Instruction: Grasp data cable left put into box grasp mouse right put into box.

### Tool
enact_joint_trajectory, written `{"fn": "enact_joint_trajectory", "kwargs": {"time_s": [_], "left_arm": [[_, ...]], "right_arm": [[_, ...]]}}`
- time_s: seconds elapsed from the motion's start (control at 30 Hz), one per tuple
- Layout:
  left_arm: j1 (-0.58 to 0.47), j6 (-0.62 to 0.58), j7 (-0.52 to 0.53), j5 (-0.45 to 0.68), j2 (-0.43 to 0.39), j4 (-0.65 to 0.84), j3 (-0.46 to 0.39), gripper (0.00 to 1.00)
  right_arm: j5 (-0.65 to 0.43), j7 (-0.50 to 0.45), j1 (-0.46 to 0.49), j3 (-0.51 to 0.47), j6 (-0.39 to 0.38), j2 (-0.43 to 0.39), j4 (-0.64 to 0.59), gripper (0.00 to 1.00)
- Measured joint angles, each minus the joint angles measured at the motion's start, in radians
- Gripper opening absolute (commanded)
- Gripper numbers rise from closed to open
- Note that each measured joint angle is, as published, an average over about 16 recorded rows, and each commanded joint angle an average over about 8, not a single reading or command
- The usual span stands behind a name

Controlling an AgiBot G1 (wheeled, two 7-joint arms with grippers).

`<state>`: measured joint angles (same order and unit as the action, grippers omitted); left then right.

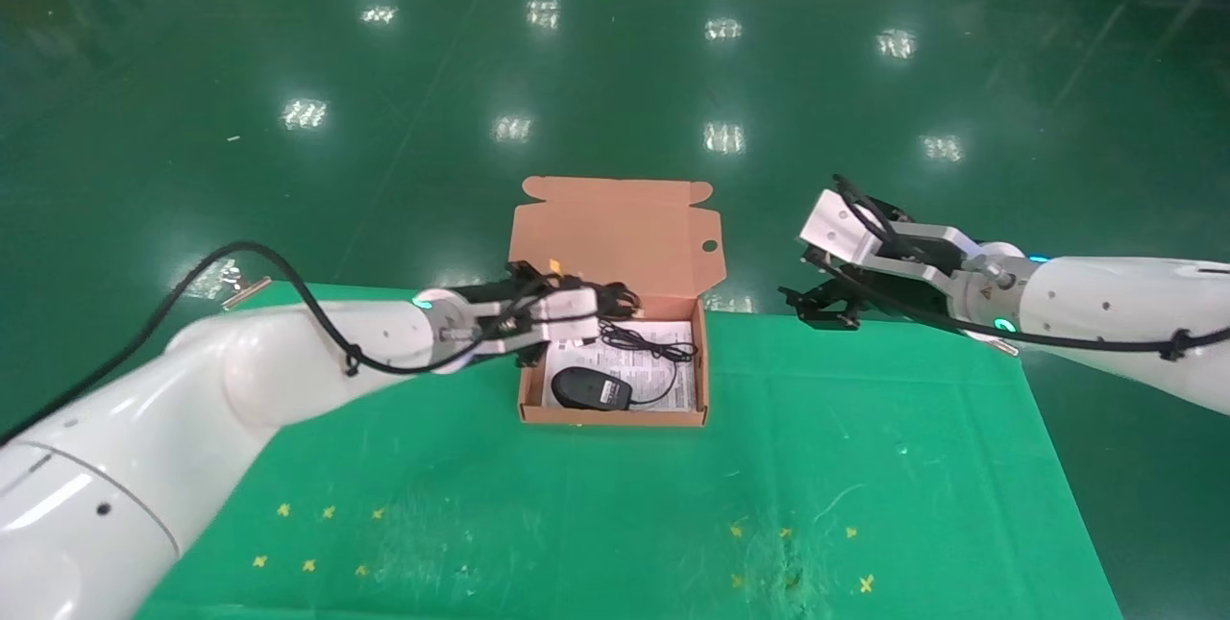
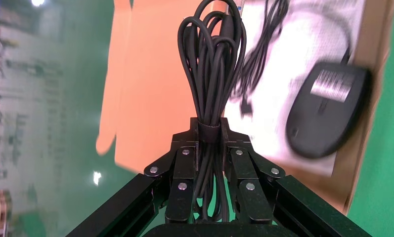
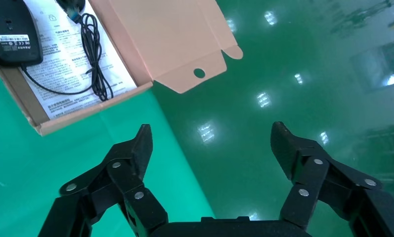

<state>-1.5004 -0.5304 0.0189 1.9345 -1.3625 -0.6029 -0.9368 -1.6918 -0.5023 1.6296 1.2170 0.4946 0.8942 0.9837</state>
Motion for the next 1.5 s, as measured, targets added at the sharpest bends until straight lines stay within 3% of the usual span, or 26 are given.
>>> {"fn": "enact_joint_trajectory", "kwargs": {"time_s": [0.1,0.37,1.0,1.5], "left_arm": [[0.008,0.019,-0.051,-0.063,-0.006,0.000,-0.029,0.00],[0.011,0.040,-0.128,-0.173,-0.009,0.000,-0.098,1.00],[0.001,0.045,-0.135,-0.182,0.003,-0.014,-0.105,1.00],[-0.084,0.171,-0.139,-0.174,0.019,-0.026,-0.085,1.00]], "right_arm": [[-0.034,-0.045,0.000,0.005,-0.005,-0.028,0.041,1.00],[-0.104,-0.123,0.000,0.012,-0.017,-0.066,0.106,1.00],[-0.114,-0.132,0.011,0.005,-0.028,-0.066,0.106,1.00],[-0.143,-0.076,0.091,-0.037,-0.034,-0.057,0.093,1.00]]}}
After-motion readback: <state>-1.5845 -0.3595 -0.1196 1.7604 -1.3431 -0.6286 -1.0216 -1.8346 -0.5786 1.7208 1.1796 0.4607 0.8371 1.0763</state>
